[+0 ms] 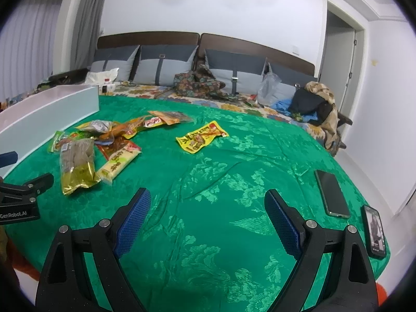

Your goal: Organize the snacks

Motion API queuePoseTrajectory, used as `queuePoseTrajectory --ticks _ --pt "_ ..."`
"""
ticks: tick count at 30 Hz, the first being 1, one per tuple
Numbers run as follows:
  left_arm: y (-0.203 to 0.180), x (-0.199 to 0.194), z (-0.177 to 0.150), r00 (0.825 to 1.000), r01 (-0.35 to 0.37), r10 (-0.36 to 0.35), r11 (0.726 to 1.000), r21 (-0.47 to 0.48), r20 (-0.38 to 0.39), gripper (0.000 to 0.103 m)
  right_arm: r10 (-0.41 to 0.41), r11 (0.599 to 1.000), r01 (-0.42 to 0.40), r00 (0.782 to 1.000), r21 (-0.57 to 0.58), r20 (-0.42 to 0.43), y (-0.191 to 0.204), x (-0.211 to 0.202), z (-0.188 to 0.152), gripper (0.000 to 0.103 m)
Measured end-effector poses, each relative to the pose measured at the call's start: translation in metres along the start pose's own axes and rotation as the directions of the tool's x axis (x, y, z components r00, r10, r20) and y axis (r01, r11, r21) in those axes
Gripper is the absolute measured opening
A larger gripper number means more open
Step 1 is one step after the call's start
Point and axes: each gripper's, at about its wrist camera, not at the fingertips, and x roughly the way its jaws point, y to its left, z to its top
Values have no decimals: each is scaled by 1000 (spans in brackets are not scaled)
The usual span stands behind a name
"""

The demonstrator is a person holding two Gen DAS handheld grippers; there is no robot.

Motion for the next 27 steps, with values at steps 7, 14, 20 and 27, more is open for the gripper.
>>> queuePoseTrajectory --ticks 7,14,20,27 --pt "-2 2 -1 1000 -8 8 1000 17 -2 103 2 1000 -2 1000 0 0 0 1 -1 92" --pt "-3 3 -1 1000 -14 14 1000 19 -5 103 4 1000 -4 1000 -2 -1 0 2 -2 92" --pt "-1 5 -2 1000 -17 17 1000 16 -8 103 3 1000 -3 1000 -1 0 1 2 -2 92" --pt "-1 6 -2 1000 -18 18 1000 14 -10 103 4 1000 -4 1000 -4 -1 2 4 -3 92"
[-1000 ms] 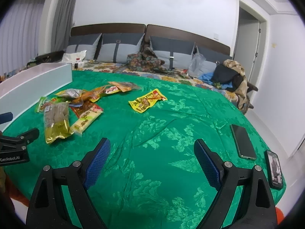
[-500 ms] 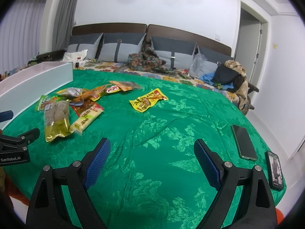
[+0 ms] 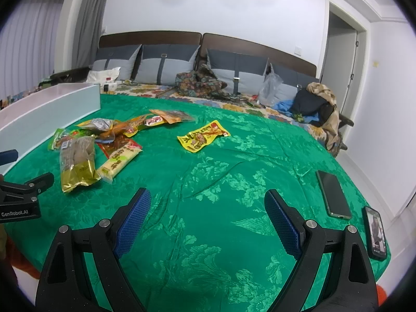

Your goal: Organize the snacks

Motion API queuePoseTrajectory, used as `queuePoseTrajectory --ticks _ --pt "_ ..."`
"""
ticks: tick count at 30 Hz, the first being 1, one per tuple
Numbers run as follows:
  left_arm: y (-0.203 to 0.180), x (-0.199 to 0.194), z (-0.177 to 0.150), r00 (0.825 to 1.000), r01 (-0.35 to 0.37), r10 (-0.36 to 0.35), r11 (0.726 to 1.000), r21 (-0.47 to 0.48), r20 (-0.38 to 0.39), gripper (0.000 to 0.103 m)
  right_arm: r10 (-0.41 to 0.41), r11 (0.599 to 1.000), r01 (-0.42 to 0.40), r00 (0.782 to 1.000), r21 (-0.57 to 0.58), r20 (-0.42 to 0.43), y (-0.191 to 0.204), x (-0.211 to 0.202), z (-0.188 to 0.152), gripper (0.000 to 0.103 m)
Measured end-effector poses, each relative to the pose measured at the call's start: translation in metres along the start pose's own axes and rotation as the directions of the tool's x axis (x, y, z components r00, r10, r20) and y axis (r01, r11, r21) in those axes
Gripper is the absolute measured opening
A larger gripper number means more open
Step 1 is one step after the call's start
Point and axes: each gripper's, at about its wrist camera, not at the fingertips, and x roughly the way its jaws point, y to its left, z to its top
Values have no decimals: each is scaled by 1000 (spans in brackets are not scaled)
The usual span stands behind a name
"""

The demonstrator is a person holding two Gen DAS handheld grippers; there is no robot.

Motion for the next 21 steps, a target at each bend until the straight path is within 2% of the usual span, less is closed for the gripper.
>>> queuePoseTrajectory --ticks 21 --pt "2 2 -1 1000 0 0 1000 1 -4 103 3 1000 -3 1000 -3 -4 0 2 -1 92"
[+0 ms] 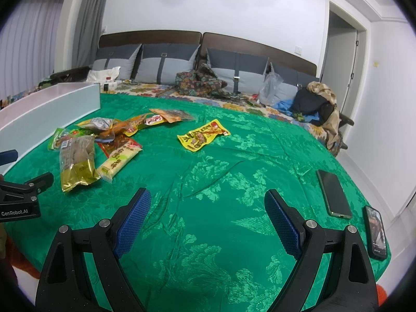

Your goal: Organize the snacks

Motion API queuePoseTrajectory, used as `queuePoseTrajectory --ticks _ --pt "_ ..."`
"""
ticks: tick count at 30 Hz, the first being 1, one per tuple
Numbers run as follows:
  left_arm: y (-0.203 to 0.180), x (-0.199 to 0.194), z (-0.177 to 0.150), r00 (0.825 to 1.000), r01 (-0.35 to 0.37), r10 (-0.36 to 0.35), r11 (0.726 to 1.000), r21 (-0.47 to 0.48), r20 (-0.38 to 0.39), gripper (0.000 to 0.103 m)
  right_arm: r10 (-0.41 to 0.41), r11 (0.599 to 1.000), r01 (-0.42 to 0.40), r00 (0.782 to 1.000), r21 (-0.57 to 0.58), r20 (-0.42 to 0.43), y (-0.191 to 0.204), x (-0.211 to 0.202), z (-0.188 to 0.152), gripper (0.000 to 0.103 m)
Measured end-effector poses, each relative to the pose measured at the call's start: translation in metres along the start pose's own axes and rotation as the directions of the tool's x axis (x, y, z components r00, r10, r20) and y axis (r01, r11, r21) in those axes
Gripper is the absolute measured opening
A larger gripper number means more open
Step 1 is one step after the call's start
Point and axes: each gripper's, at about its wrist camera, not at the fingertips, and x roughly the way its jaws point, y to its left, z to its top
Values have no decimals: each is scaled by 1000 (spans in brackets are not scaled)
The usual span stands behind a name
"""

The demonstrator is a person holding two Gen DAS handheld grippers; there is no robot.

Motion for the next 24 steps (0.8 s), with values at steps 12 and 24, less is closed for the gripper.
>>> queuePoseTrajectory --ticks 12,24 --pt "0 2 -1 1000 -2 2 1000 -3 -4 103 0 1000 0 1000 0 0 -1 0 1 92" --pt "2 6 -3 1000 -5 5 1000 -6 -14 103 0 1000 0 1000 -2 0 -1 0 0 92"
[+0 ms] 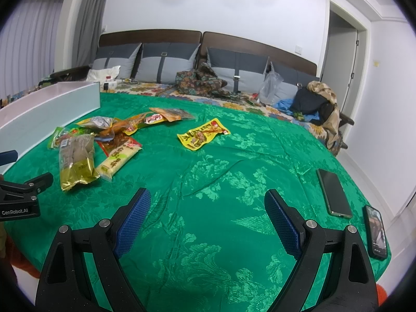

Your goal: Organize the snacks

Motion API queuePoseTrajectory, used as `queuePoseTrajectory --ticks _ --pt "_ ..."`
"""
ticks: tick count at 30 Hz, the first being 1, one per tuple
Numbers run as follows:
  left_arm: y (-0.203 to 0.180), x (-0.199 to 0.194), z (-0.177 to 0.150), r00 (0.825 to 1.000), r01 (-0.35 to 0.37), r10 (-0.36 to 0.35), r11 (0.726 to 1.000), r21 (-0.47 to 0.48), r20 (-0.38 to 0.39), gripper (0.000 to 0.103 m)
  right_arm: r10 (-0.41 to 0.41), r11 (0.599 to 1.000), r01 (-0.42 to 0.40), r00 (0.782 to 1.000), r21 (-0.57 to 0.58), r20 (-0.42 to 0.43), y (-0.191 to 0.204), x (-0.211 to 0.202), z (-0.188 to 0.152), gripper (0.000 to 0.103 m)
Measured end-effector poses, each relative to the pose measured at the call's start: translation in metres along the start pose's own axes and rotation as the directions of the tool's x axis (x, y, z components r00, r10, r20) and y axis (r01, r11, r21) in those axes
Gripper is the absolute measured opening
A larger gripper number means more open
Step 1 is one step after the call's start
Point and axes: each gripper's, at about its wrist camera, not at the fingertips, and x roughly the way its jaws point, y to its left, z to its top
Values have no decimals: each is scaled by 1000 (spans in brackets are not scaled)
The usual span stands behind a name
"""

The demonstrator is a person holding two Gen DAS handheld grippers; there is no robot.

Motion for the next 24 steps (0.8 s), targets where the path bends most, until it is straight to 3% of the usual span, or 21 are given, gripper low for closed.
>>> queuePoseTrajectory --ticks 24 --pt "1 4 -2 1000 -3 3 1000 0 -20 103 3 1000 -3 1000 -1 -8 1 2 -3 92"
